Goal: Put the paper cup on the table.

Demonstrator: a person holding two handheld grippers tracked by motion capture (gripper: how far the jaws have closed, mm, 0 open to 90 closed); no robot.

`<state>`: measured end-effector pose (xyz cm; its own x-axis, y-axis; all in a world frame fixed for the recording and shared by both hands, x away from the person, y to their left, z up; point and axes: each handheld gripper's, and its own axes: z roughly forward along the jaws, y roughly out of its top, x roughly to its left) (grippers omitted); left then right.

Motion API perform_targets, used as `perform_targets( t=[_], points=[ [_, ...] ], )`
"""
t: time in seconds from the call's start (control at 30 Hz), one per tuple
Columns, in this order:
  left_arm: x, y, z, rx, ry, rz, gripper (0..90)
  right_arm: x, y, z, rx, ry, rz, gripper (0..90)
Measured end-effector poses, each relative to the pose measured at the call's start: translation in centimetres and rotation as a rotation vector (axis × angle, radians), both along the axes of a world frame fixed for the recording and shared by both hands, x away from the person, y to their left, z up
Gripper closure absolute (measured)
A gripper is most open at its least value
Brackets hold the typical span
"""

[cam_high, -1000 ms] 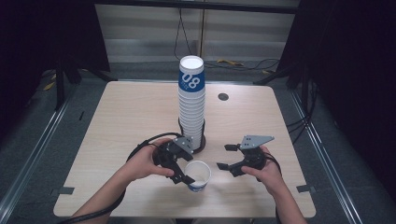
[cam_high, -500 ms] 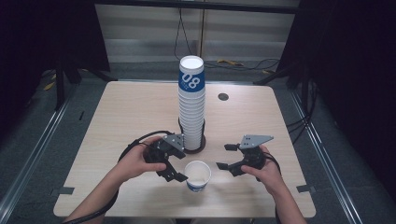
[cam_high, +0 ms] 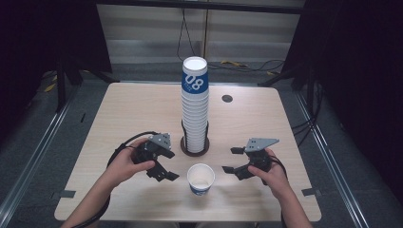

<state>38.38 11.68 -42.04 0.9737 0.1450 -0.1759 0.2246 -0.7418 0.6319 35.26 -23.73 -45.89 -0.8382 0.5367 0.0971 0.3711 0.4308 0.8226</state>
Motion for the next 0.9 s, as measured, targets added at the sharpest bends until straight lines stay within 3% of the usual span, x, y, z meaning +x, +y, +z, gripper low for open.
perform_targets(
  t=[0.07,0.1,0.33,0.9],
  points=[
    [0.0,0.3,-0.5,-0.014,0.003,0.017,15.9,0.0,0.0,0.0,0.003,0.002,-0.001,17.8],
    [0.1,0.5,-0.5,0.008,0.001,0.008,16.0,0.0,-0.1,0.0,0.0,0.002,-0.005,17.9],
    [0.3,2.1,-2.1,-0.03,0.006,0.064,15.9,0.0,-0.2,-0.5,-0.033,0.001,-0.005,17.9],
    [0.1,4.8,-5.1,-0.03,0.003,0.161,16.0,0.4,-0.6,-1.3,-0.074,0.02,-0.025,17.9]
  ],
)
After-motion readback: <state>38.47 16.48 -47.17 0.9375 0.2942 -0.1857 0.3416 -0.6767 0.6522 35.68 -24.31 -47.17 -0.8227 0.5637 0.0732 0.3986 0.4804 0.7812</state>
